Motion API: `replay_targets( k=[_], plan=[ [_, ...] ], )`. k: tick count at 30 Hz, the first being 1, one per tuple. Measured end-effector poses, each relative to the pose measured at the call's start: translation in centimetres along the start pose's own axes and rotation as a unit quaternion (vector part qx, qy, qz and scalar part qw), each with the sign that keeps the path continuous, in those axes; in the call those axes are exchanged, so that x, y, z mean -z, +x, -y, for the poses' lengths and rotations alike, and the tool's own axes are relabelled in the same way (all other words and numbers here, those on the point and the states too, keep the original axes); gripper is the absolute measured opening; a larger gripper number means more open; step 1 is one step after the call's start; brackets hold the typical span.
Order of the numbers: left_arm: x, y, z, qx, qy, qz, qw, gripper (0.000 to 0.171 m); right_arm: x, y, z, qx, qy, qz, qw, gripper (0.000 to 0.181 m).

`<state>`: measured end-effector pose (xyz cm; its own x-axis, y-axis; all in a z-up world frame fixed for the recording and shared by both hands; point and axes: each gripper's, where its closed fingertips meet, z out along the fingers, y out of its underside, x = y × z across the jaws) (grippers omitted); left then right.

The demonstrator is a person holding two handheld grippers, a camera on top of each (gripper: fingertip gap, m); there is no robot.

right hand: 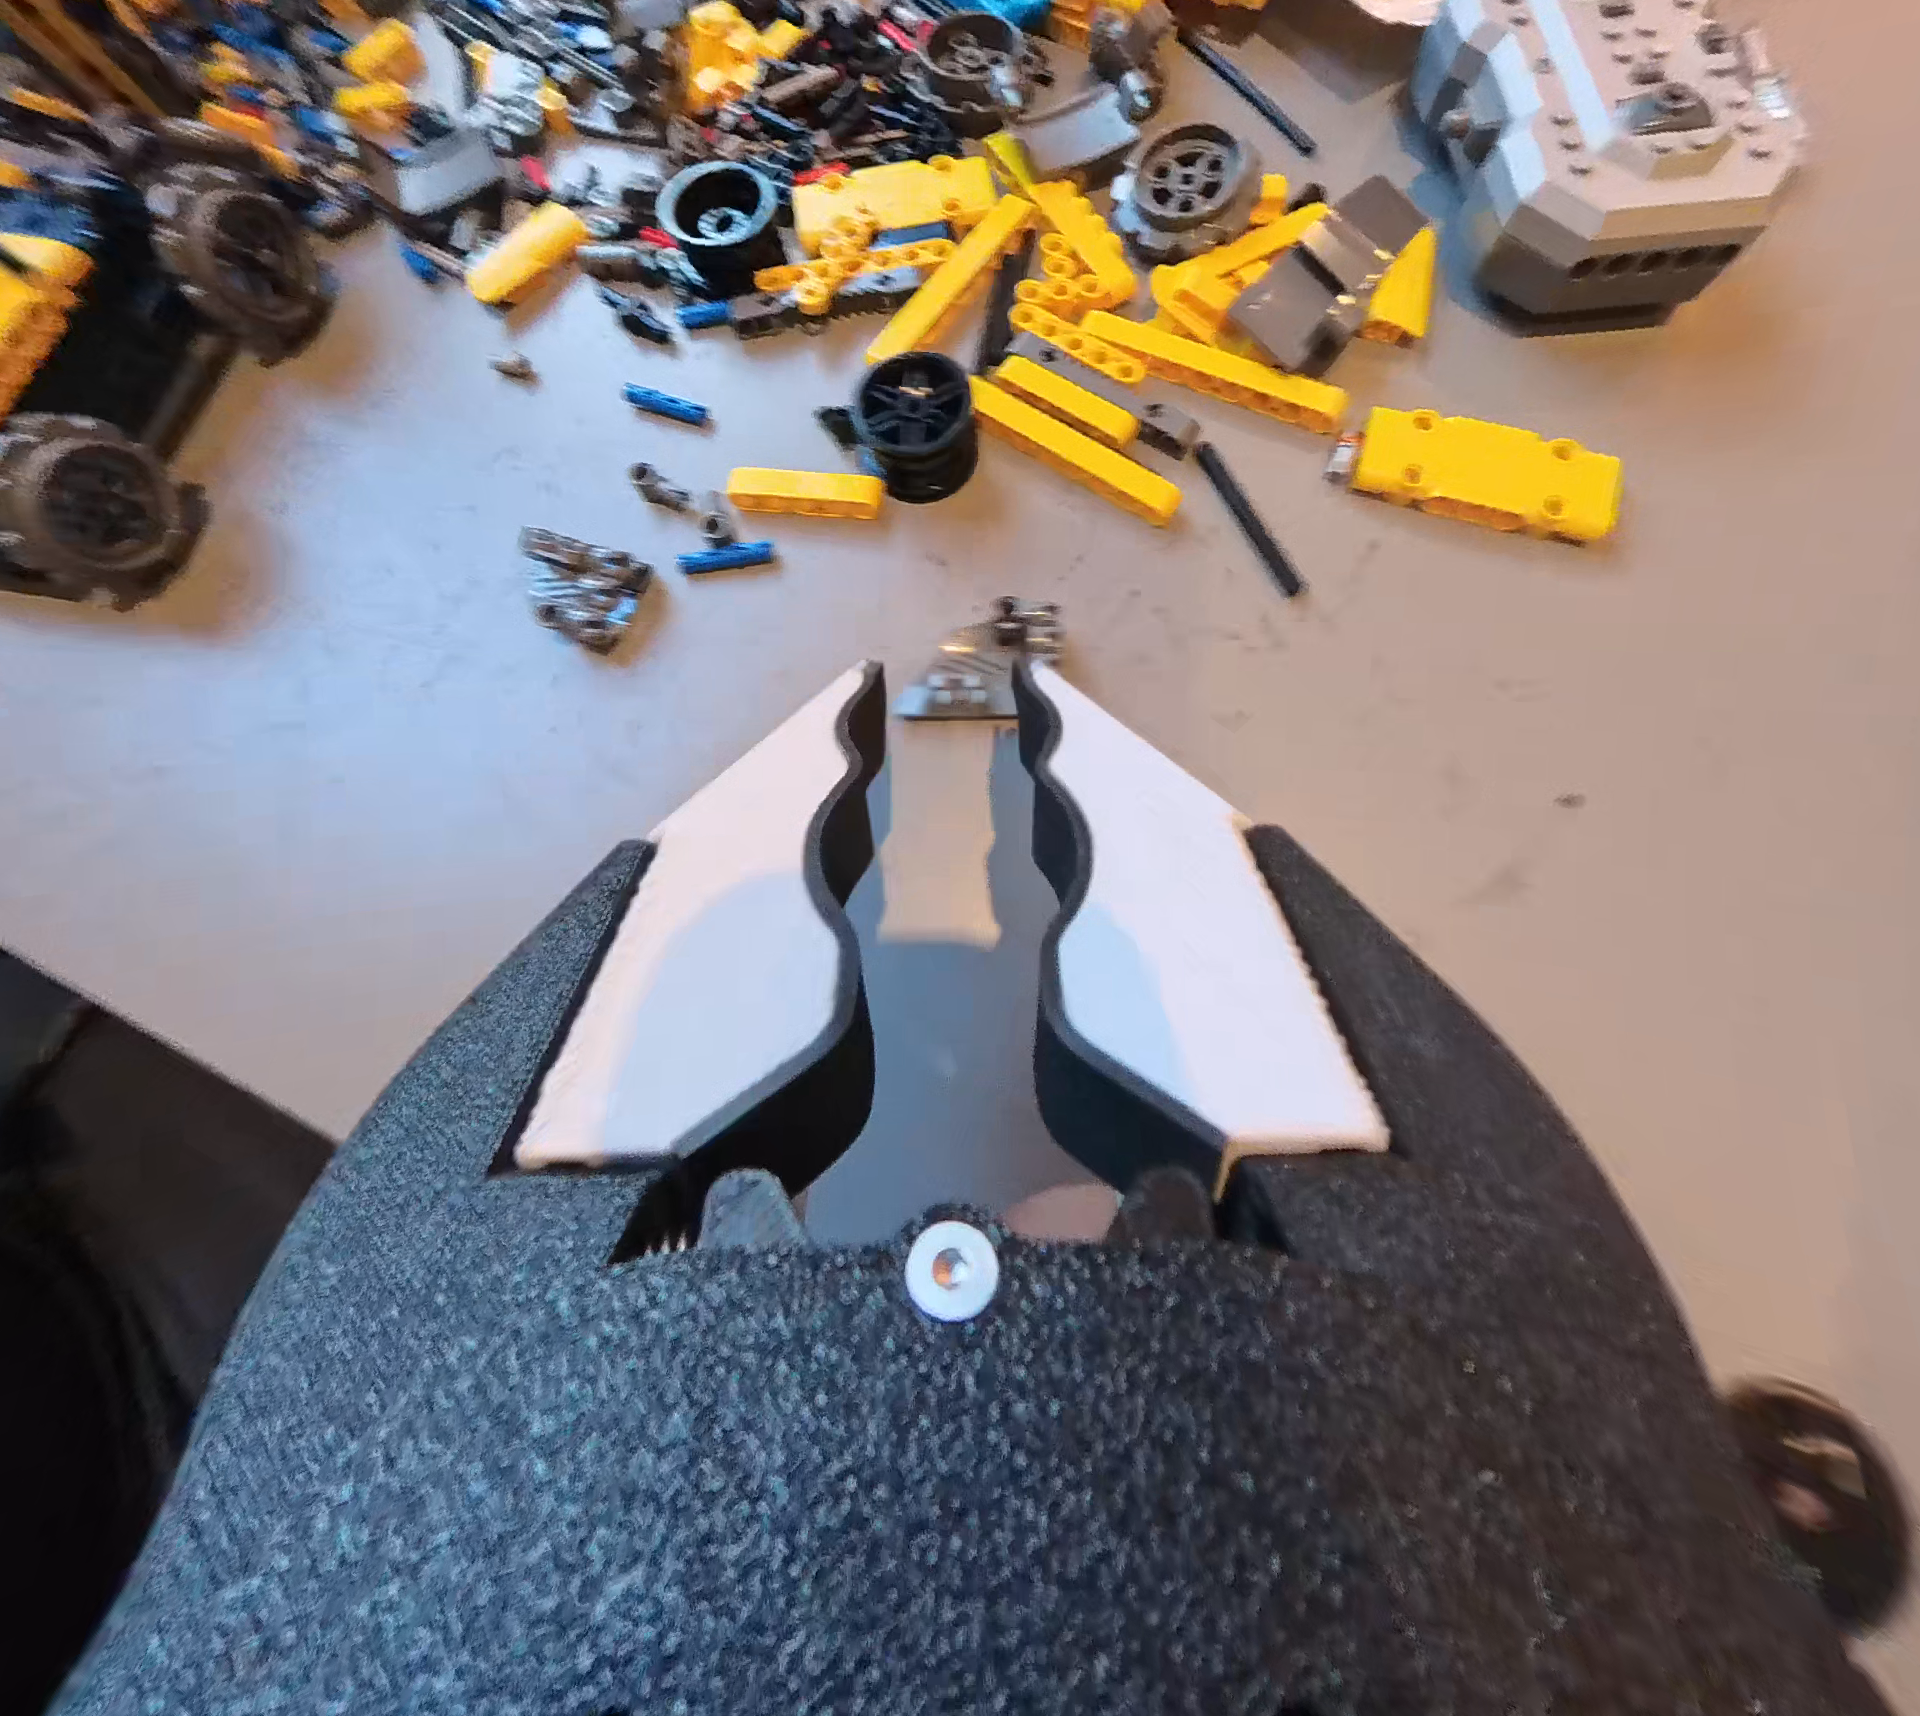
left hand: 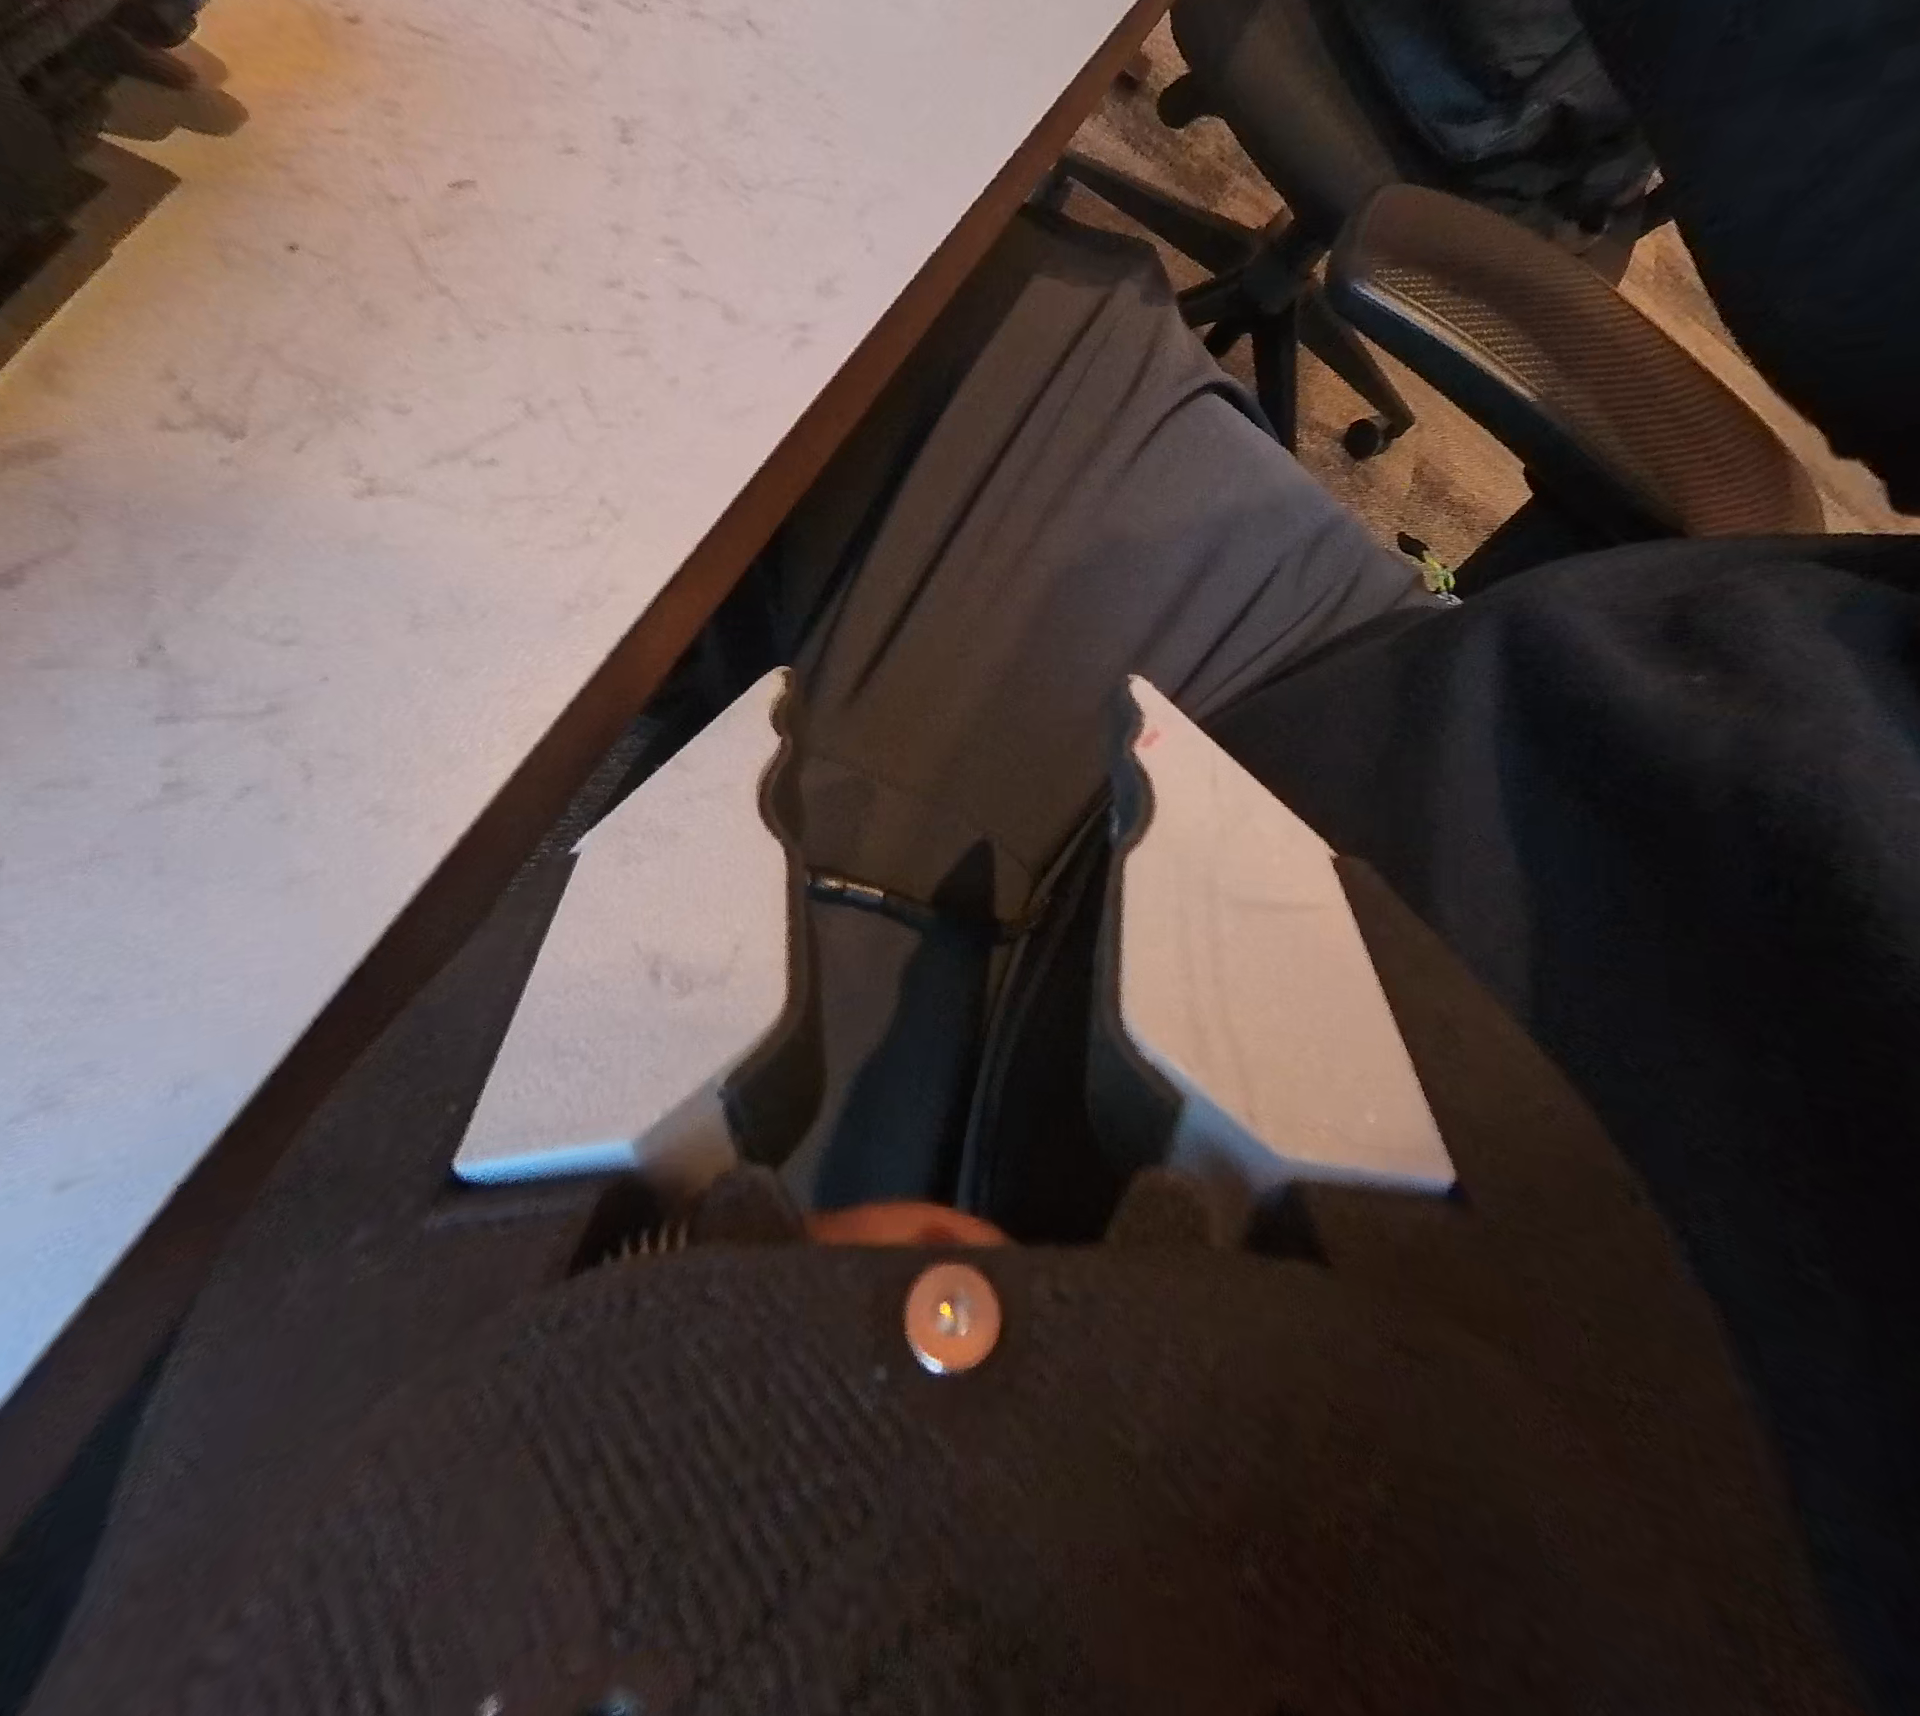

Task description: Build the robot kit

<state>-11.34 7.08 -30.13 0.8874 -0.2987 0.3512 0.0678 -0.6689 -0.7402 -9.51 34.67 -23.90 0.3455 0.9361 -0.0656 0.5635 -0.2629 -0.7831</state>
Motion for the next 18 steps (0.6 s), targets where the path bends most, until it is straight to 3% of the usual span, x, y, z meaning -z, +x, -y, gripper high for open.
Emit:
replay_targets(
  k=[4, 8, 10, 18],
  plan=[
    [0.0, 0.0, 0.1, 0.001, 0.001, 0.000, 1.000, 0.058, -1.5, -5.3, -1.3, -0.017, -0.003, 0.073, 0.997, 0.033],
    [-0.1, 0.0, 0.0, -0.001, -0.002, 0.000, 1.000, 0.058, -3.2, -7.4, -2.0, 0.045, -0.024, 0.045, 0.998, 0.037],
    [0.0, 0.0, 0.0, -0.002, 0.000, 0.000, 1.000, 0.058, -3.6, -8.8, -1.5, 0.043, -0.024, 0.069, 0.996, 0.037],
    [0.2, -0.1, 0.1, 0.001, 0.003, 0.000, 1.000, 0.058, -4.8, -9.3, -0.6, 0.048, -0.038, 0.068, 0.996, 0.035]
  ],
)
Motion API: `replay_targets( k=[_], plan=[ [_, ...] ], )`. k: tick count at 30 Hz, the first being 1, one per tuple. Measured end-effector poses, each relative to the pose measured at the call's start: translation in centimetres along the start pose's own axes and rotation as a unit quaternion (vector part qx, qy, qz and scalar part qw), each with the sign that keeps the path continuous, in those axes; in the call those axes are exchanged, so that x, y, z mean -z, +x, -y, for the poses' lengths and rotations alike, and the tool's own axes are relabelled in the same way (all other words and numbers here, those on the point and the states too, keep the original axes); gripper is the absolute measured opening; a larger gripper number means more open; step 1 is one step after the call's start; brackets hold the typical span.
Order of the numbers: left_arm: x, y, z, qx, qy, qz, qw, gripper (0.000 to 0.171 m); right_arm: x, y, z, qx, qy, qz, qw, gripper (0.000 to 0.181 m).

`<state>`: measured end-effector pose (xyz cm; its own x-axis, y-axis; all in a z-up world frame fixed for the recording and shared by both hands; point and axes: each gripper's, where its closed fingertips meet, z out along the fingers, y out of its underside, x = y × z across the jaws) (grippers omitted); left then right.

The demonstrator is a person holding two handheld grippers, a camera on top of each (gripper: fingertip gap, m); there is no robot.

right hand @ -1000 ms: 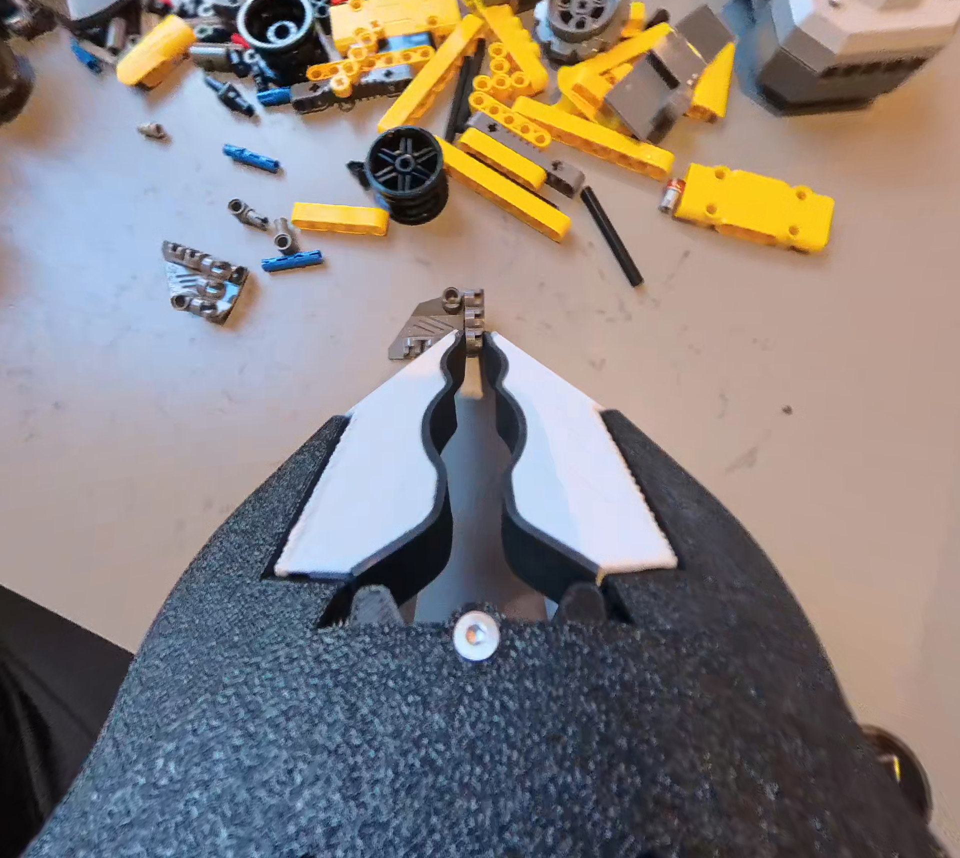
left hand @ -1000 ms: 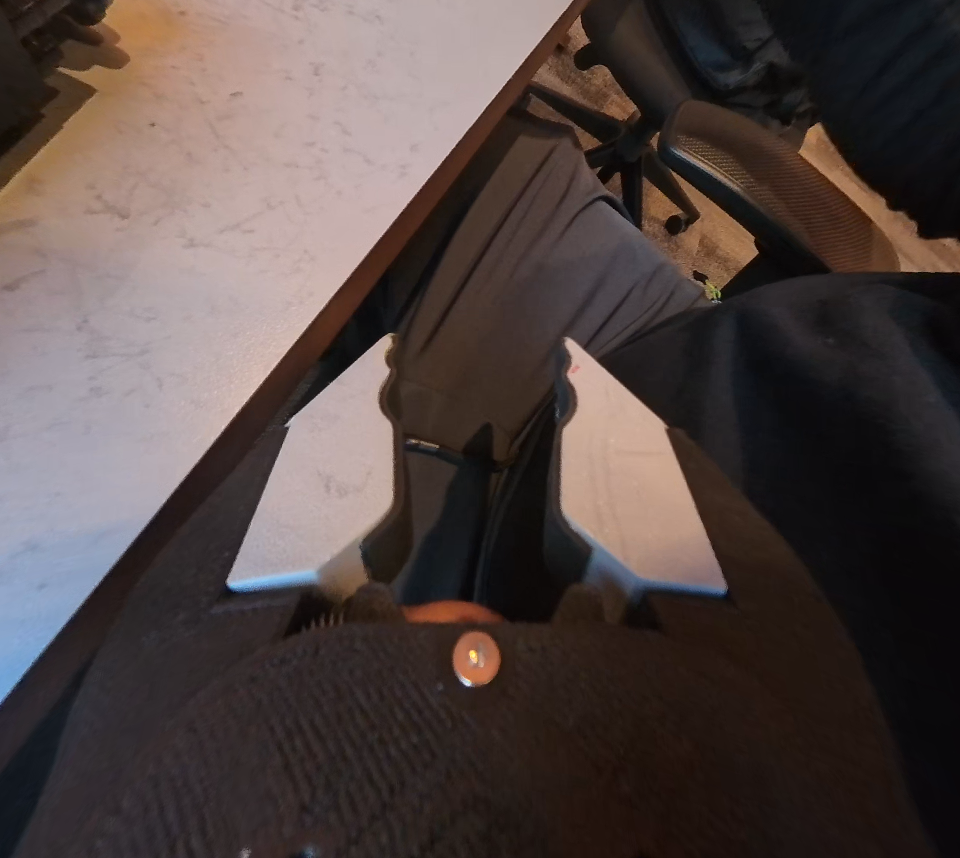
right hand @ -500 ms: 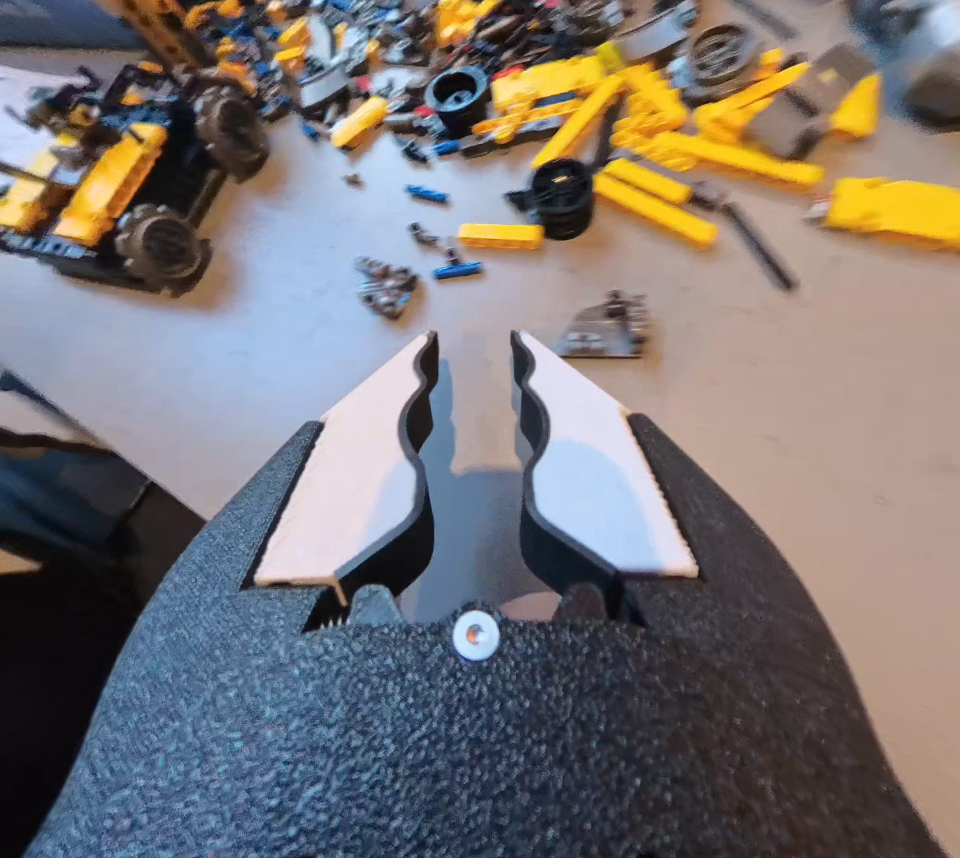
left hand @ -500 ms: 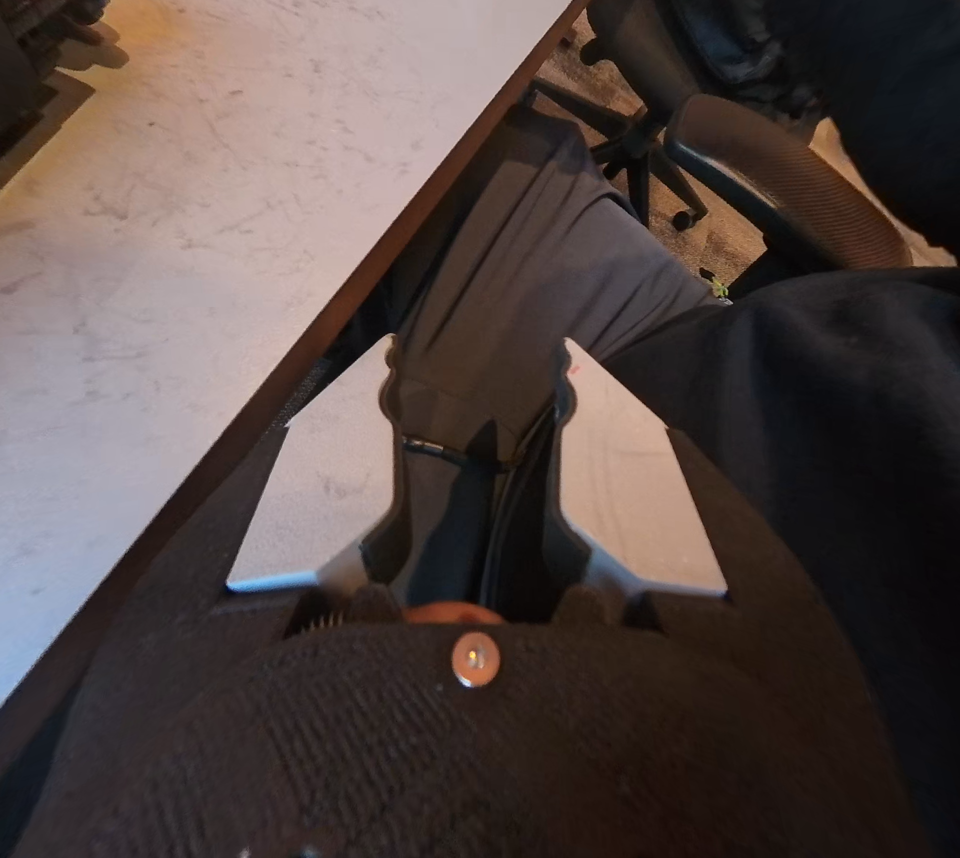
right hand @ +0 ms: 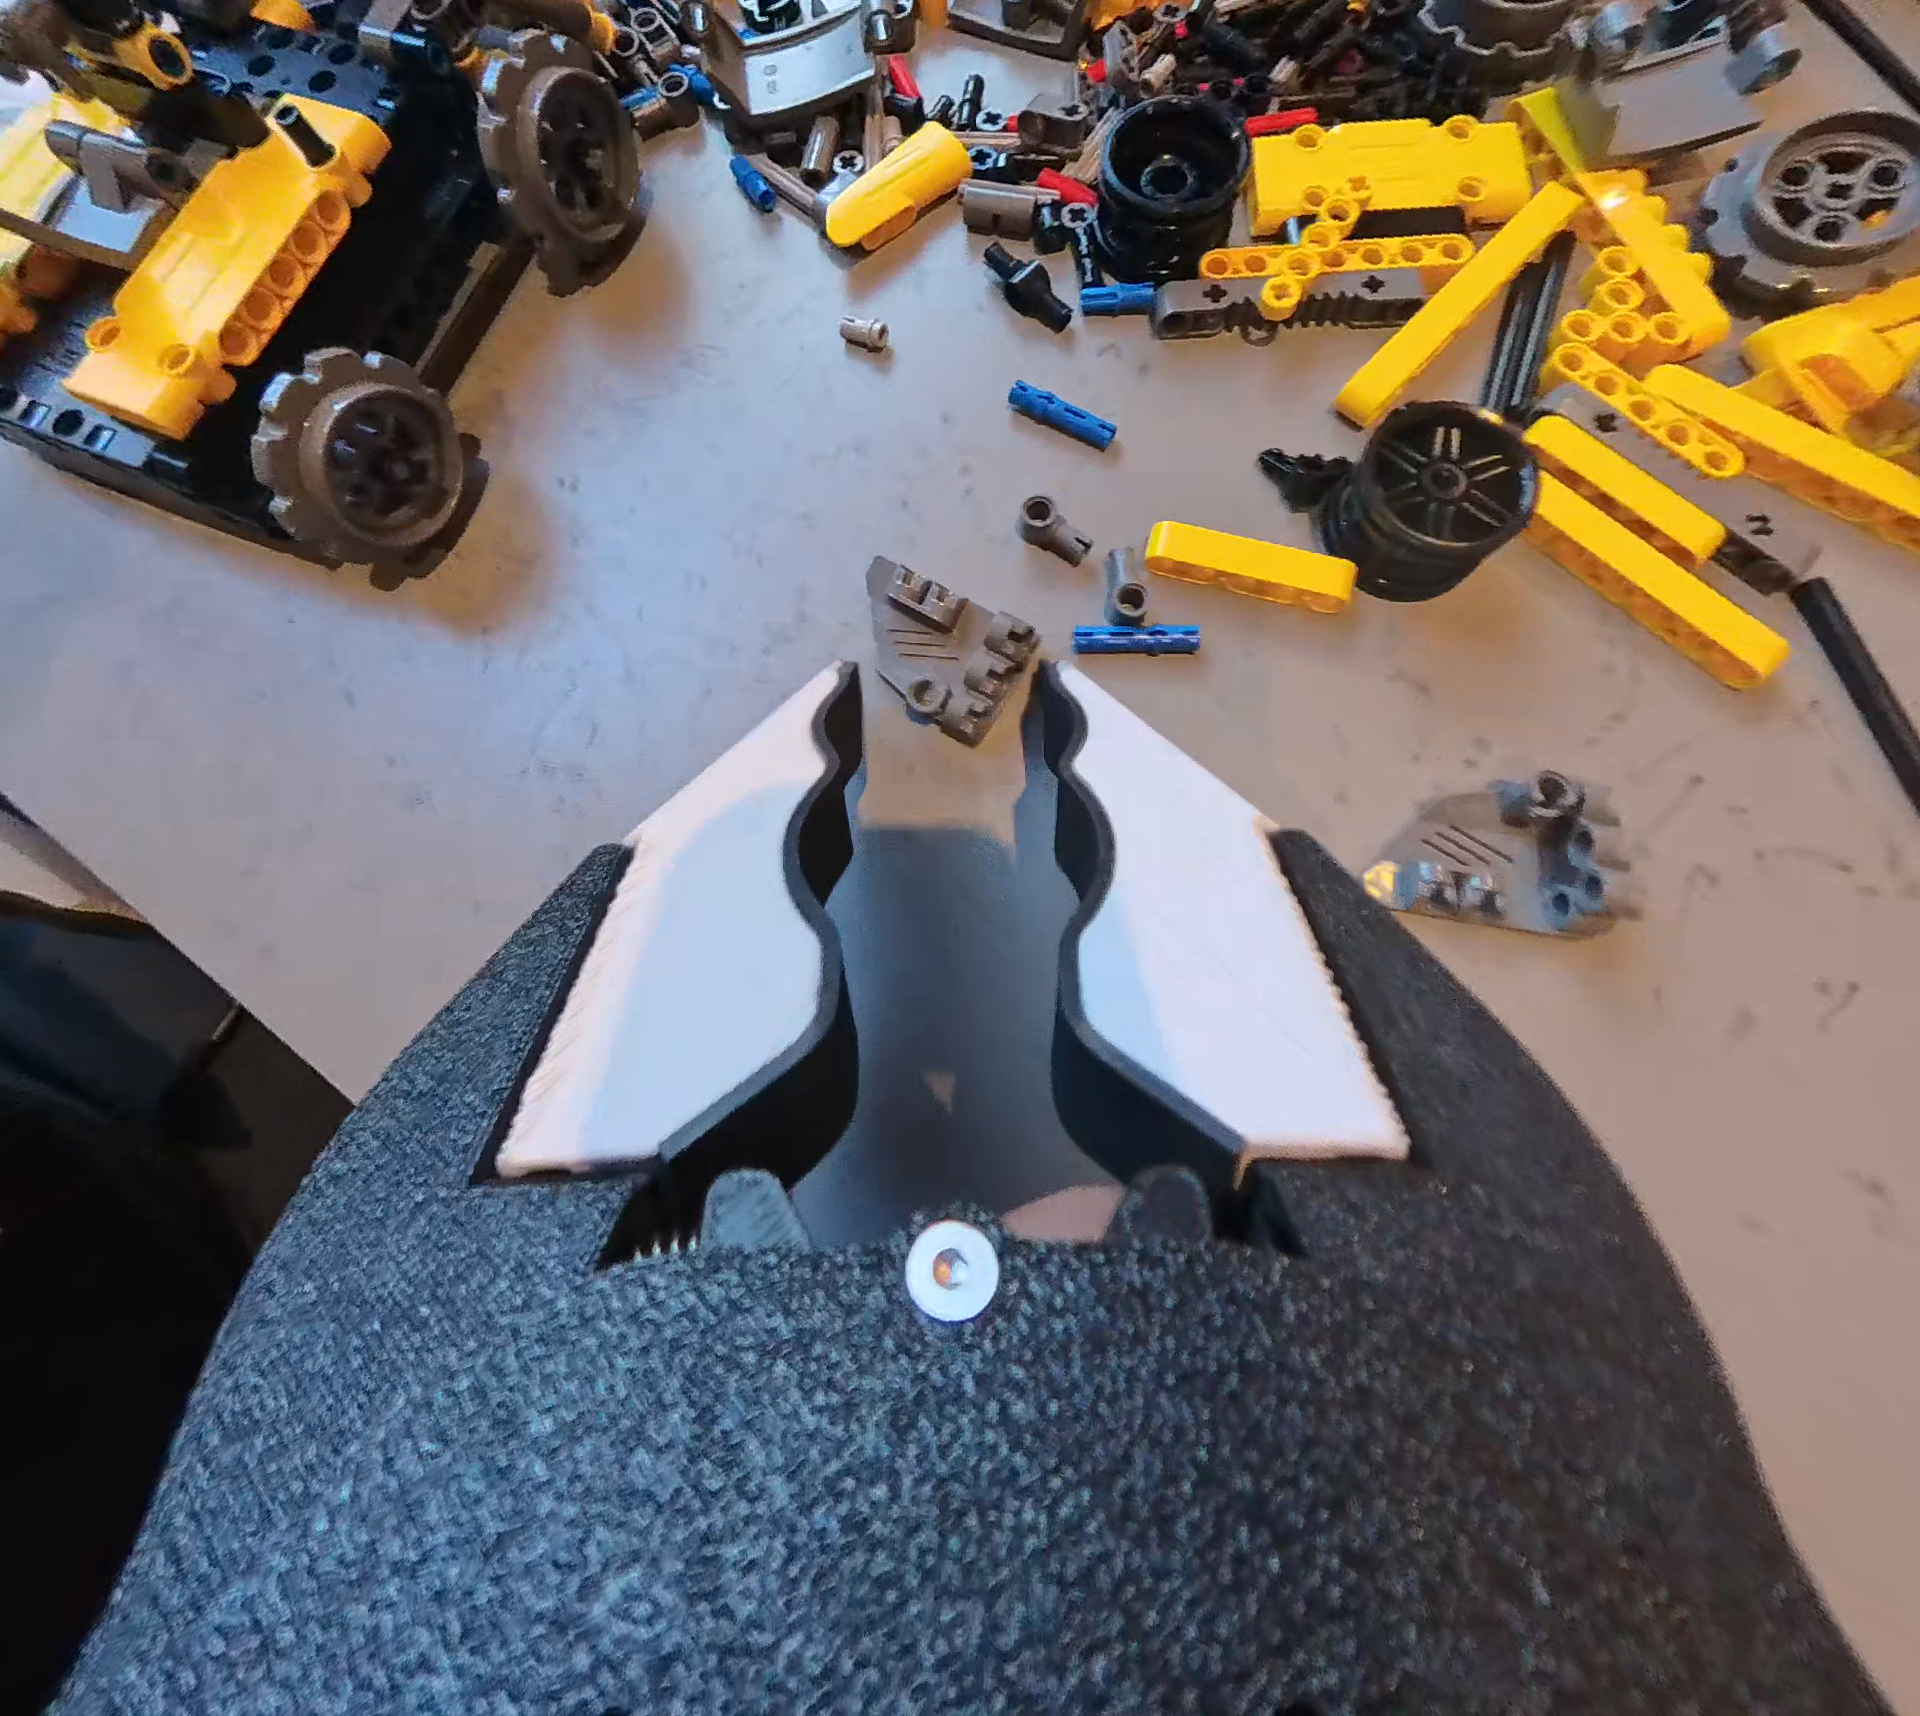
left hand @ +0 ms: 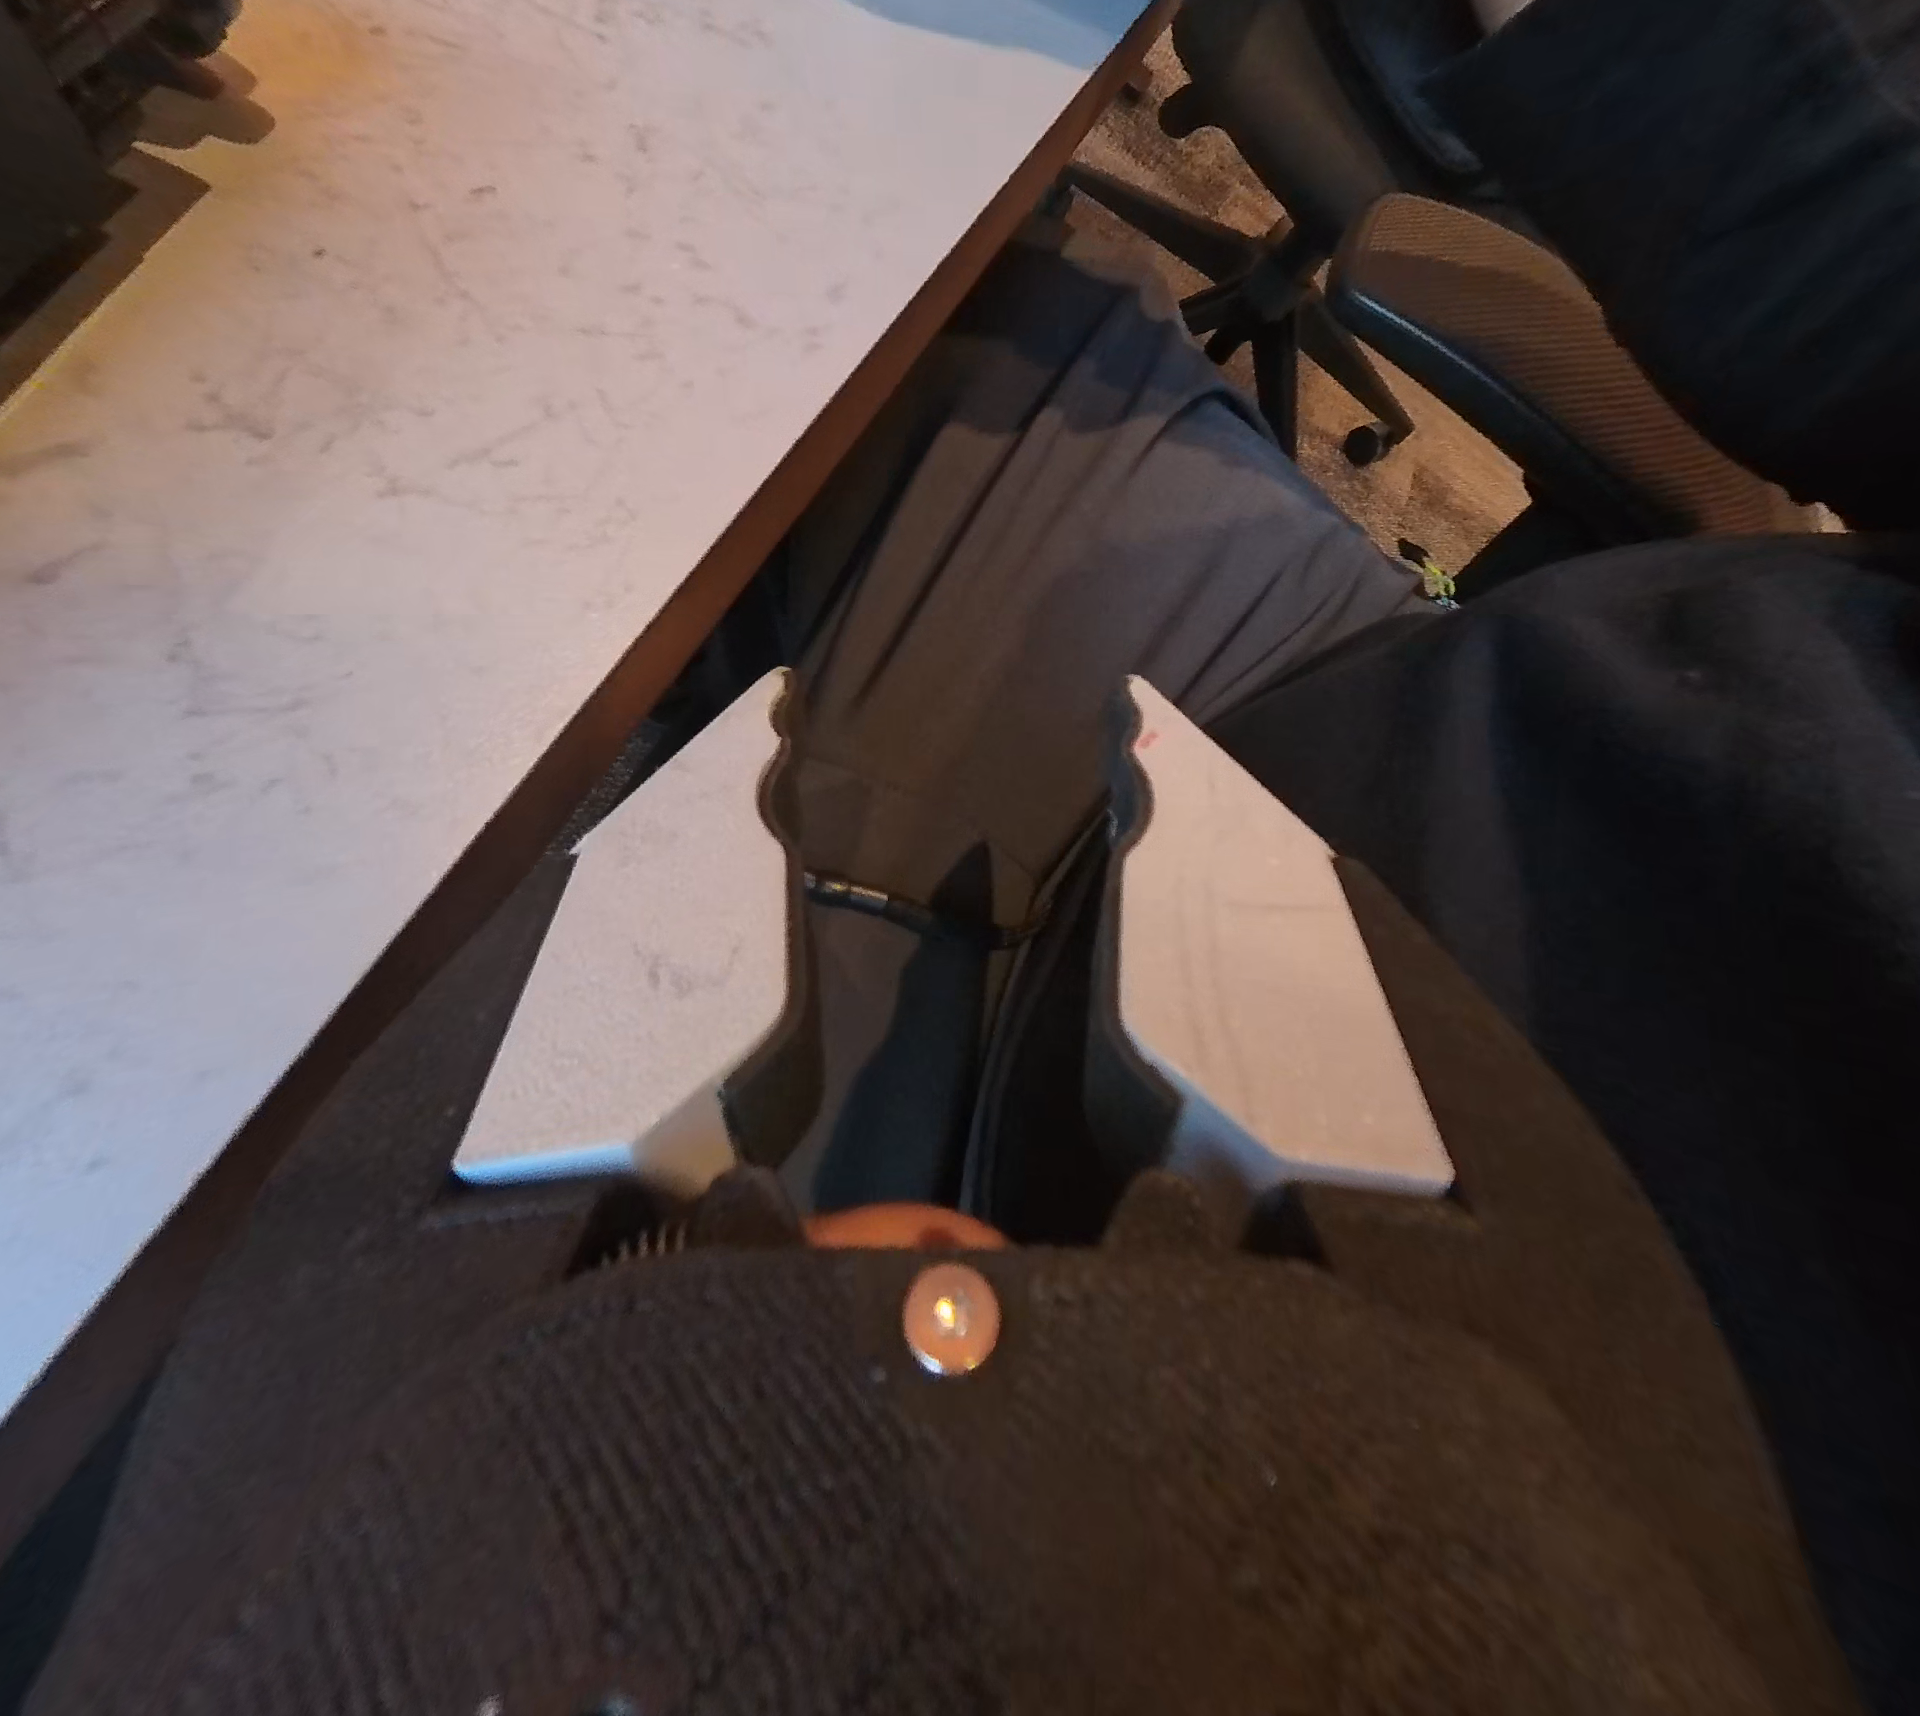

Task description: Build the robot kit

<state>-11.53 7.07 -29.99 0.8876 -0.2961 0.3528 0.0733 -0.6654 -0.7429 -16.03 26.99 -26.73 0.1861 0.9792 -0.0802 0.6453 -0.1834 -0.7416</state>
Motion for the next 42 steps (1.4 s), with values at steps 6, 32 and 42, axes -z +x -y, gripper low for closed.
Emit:
replay_targets(
  k=[6, 32, 42],
  plan=[
    [-0.1, 0.0, 0.0, 0.001, -0.001, 0.000, 1.000, 0.058, -0.4, 0.0, 0.2, 0.022, -0.004, -0.008, 1.000, 0.017],
    [0.1, -0.4, 0.1, 0.002, 0.003, 0.006, 1.000, 0.058, -2.4, 4.4, 6.8, 0.072, 0.037, -0.058, 0.995, 0.017],
    [0.5, -0.5, 0.3, 0.014, 0.011, -0.004, 1.000, 0.058, -5.0, 4.8, 7.1, 0.095, -0.008, -0.045, 0.994, 0.016]
  ],
)
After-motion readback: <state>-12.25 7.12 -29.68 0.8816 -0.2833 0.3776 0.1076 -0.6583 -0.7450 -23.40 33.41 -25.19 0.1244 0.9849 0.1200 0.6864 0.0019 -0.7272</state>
